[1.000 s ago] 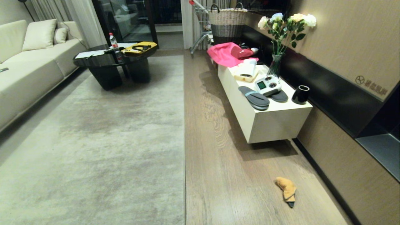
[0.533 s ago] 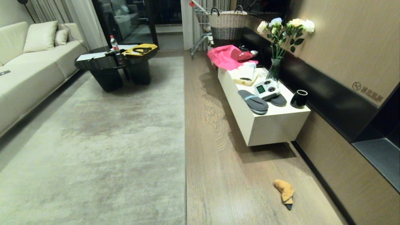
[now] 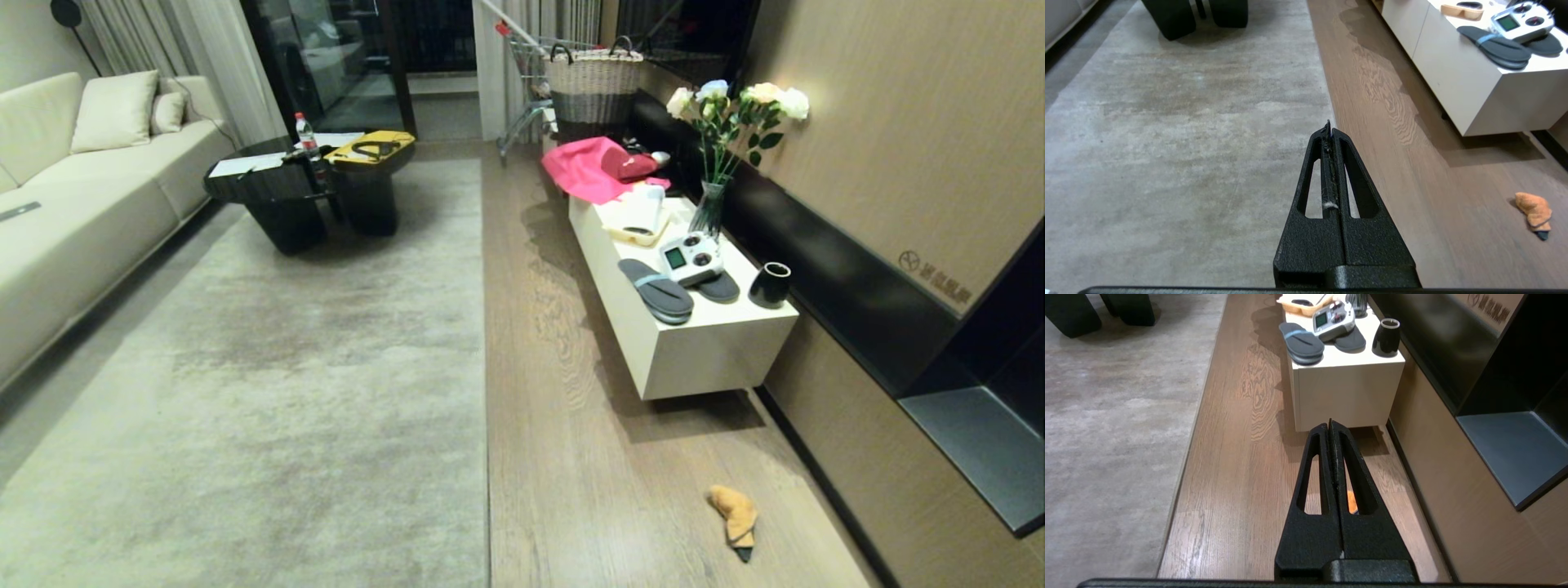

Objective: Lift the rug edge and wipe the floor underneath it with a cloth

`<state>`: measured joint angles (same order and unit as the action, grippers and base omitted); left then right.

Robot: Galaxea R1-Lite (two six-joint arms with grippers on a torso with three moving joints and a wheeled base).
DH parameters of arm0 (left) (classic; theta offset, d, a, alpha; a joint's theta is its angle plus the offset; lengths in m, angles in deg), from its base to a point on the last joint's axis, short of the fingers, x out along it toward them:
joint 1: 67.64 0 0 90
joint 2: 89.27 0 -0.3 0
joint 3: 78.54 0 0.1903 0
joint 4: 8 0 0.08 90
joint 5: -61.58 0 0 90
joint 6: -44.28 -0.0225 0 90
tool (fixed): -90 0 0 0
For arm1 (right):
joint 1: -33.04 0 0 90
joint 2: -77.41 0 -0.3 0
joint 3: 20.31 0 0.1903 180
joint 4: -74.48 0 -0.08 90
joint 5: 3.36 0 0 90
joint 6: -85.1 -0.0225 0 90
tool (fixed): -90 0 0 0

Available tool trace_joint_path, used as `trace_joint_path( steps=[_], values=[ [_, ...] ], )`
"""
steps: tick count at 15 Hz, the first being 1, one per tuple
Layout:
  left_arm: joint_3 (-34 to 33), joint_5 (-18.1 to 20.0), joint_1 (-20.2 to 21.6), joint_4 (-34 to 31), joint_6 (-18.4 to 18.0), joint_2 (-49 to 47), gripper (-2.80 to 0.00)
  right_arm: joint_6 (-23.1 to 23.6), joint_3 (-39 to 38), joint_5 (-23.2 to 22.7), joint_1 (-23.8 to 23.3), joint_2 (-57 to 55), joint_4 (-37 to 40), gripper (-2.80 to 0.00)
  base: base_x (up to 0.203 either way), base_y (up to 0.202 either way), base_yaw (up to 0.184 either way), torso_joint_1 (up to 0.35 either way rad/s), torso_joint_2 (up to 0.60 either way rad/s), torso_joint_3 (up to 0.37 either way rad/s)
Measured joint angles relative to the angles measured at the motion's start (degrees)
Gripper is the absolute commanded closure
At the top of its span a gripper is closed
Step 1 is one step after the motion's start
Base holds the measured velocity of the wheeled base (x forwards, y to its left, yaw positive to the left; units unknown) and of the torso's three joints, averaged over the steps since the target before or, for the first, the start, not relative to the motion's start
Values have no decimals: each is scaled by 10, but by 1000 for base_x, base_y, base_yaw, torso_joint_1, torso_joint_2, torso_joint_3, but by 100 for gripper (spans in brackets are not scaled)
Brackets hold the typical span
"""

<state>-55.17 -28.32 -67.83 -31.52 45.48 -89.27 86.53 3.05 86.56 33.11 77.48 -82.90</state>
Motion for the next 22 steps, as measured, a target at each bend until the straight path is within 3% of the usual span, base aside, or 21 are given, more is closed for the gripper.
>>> trace_joint_path(
  steps=[16,22],
  values=[
    [0,0,0,0,0,0,0,1,0,0,0,0,-1,0,0,0,0,179,-542,-362],
    [0,0,0,0,0,0,0,1,0,0,0,0,0,0,0,0,0,164,-395,-231]
  ],
)
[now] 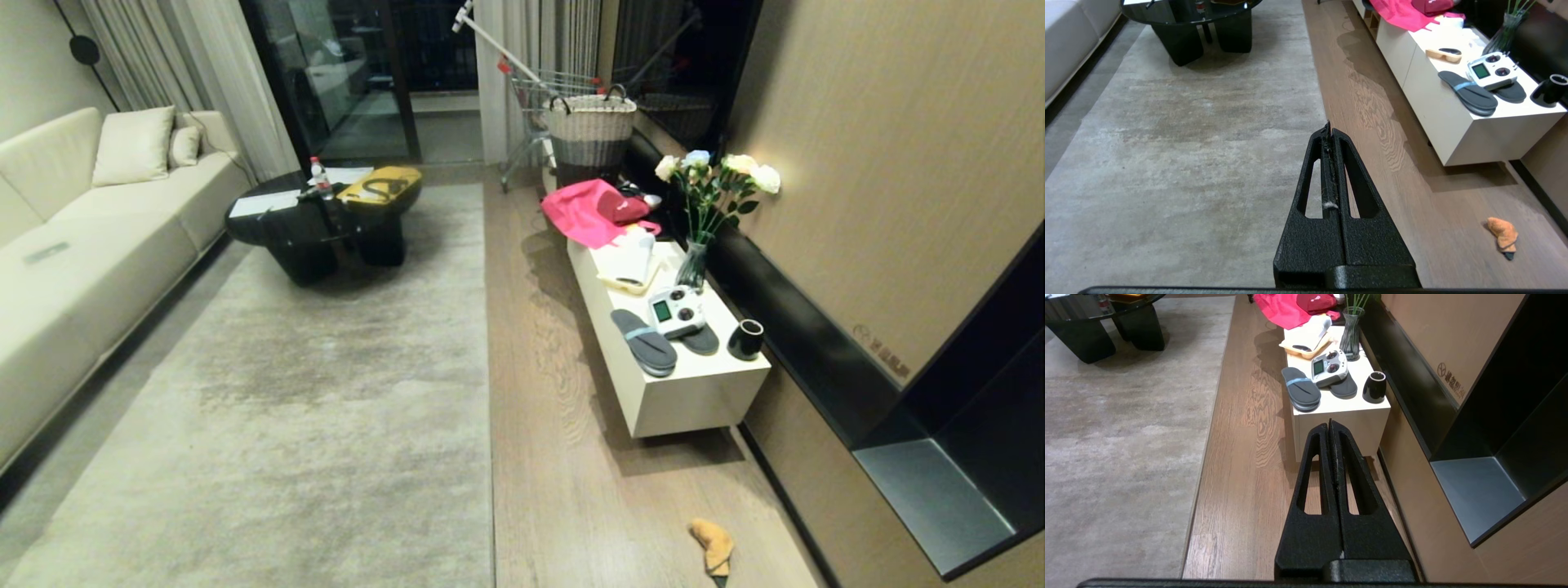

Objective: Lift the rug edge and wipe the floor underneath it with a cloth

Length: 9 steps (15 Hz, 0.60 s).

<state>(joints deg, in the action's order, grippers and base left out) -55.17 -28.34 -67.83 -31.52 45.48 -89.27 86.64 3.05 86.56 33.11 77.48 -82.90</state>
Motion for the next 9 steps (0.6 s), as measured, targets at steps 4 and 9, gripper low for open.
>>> trace_joint_path(
  steps=[4,9],
  values=[
    [0,0,0,0,0,0,0,1,0,0,0,0,0,0,0,0,0,142,-340,-198],
    [0,0,0,0,0,0,0,0,0,0,0,0,0,0,0,0,0,100,-248,-132]
  ],
)
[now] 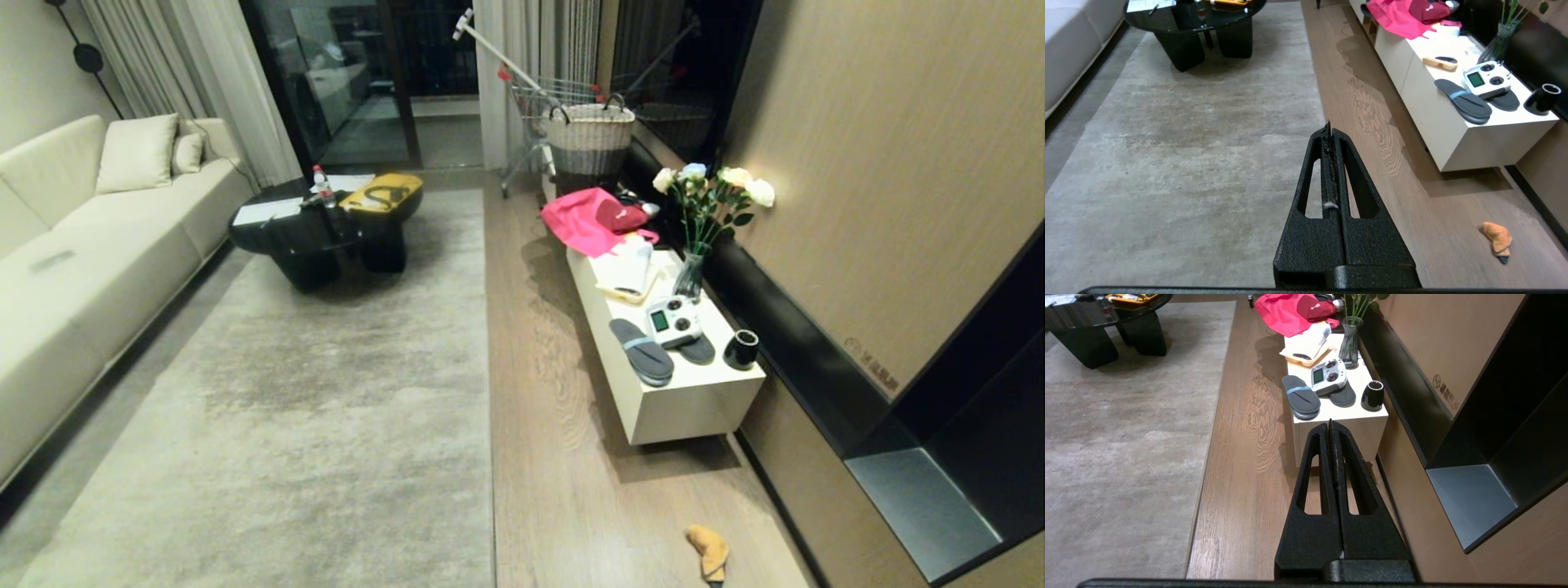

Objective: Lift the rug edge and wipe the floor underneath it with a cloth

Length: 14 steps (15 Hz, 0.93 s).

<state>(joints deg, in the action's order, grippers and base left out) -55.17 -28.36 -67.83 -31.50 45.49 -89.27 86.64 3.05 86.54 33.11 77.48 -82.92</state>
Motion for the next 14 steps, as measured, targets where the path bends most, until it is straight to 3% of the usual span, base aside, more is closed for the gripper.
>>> trace_joint_path(
  steps=[14],
  values=[
    [0,0,0,0,0,0,0,-2,0,0,0,0,0,0,0,0,0,0,0,0]
  ],
)
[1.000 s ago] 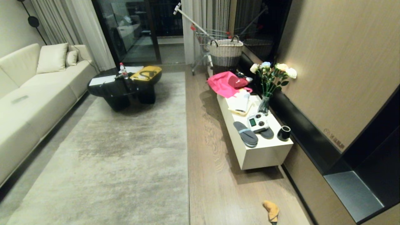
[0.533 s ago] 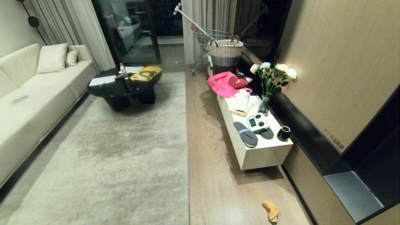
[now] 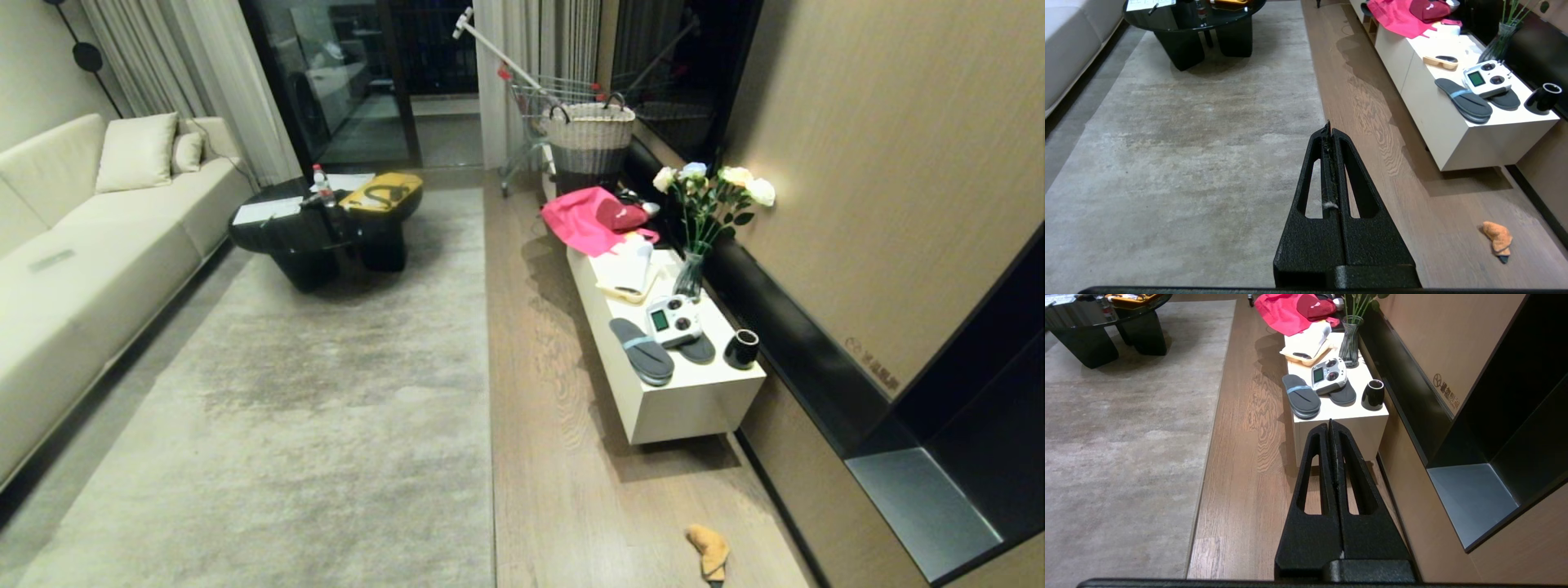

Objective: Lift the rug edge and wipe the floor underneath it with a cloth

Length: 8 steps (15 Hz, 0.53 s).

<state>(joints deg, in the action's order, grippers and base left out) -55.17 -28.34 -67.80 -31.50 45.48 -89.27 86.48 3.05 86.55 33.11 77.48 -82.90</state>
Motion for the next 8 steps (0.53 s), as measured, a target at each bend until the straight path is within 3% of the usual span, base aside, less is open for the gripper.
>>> trace_joint_path(
  steps=[8],
  values=[
    [0,0,0,0,0,0,0,0,0,0,0,0,0,0,0,0,0,0,0,0]
  ],
)
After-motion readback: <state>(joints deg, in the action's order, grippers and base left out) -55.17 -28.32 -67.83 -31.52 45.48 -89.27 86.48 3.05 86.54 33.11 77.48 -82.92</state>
